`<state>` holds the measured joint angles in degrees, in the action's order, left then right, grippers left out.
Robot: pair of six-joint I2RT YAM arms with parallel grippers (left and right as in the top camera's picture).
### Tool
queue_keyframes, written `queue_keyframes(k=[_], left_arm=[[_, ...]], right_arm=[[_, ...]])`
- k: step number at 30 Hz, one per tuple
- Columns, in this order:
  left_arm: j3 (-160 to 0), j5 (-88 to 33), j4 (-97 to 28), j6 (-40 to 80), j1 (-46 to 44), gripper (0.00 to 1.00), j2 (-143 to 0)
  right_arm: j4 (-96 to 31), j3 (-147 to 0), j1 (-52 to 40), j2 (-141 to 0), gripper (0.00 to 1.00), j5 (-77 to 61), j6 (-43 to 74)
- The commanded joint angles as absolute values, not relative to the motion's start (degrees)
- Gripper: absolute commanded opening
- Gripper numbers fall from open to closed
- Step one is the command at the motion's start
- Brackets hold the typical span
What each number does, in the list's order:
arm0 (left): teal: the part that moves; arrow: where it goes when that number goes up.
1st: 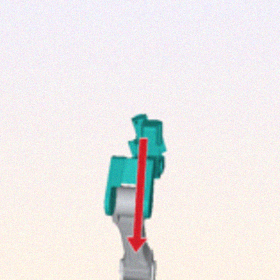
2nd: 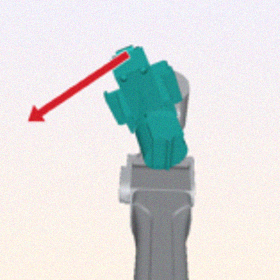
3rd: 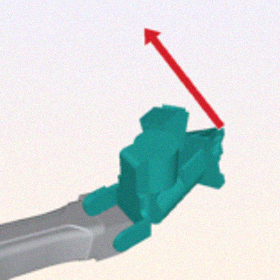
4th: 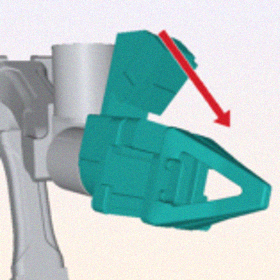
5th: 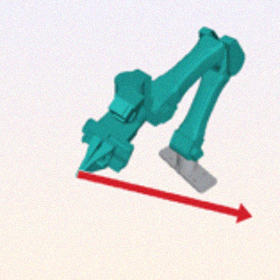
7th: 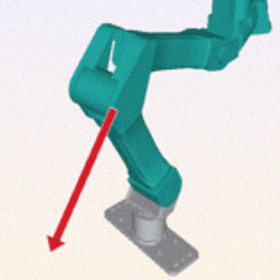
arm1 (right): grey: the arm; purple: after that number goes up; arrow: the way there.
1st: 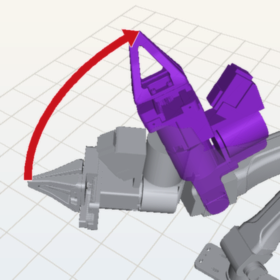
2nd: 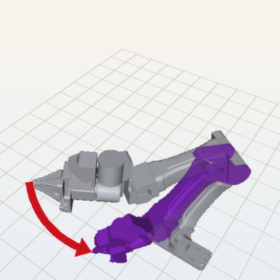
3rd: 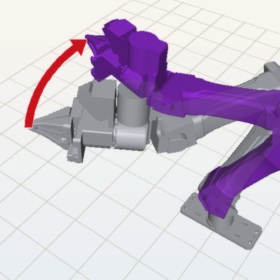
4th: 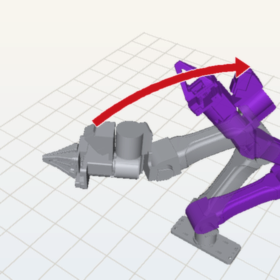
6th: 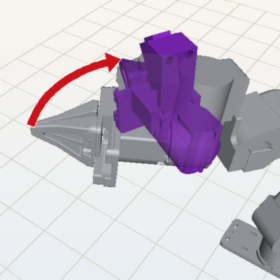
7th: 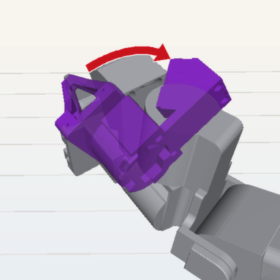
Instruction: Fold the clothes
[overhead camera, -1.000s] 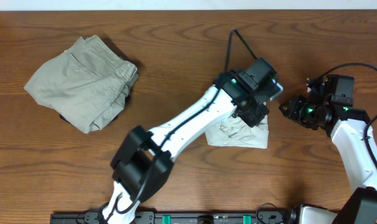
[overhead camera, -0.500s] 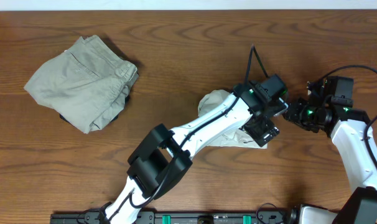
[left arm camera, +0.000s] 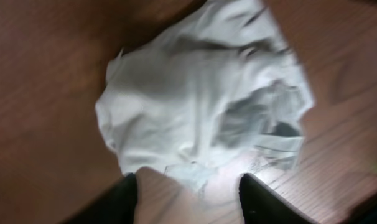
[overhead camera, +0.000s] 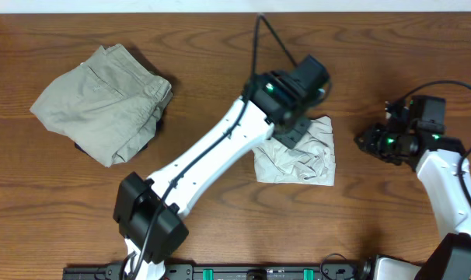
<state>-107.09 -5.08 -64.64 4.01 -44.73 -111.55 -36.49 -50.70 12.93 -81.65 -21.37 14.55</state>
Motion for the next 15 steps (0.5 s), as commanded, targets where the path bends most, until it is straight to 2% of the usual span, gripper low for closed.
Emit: queue_keyframes(k=[1, 5, 6, 7, 8, 9, 10, 12, 15], left_arm=[[-102.3, -10.5, -64.1, 6.4, -42.9, 0.39, -113.0], [-95.6, -13.9, -59.6, 8.1, -42.3, 0.32, -113.1], [-94.2, -14.6, -58.7, 8.3, -42.3, 0.32, -113.1], [-92.6, -14.9, -57.6, 9.2, -42.3, 0.34, -113.1], [-91.3, -14.9, -56.9, 10.4, -42.3, 0.47, -113.1], [-89.9, -14.9, -56.1, 11.7, -42.3, 0.55, -113.1], [-88.9, -14.9, -55.5, 12.1, -42.3, 0.59, -113.1], [-87.2, -14.9, -54.0, 12.4, -42.3, 0.75, -113.1], [-85.6, -14.8, -51.1, 12.4, -42.3, 0.80, -113.1]], right_arm=[[-37.9, -55.4, 16.9, -81.0, 0.22, -25.8, 13.1], [-42.0, -60.6, 20.5, -80.9, 0.14, -29.4, 13.0], [-42.9, -61.7, 21.0, -80.9, 0.15, -29.4, 13.0], [-43.9, -62.8, 21.4, -80.9, 0.22, -29.4, 13.0], [-44.8, -63.8, 21.5, -80.9, 0.25, -29.4, 12.7], [-45.5, -64.6, 21.5, -80.9, 0.26, -29.4, 12.4], [-46.0, -65.0, 21.5, -80.9, 0.26, -29.4, 12.1], [-46.2, -65.3, 21.5, -80.9, 0.27, -29.4, 11.9], [-46.2, -65.3, 21.5, -80.9, 0.28, -29.4, 11.9]])
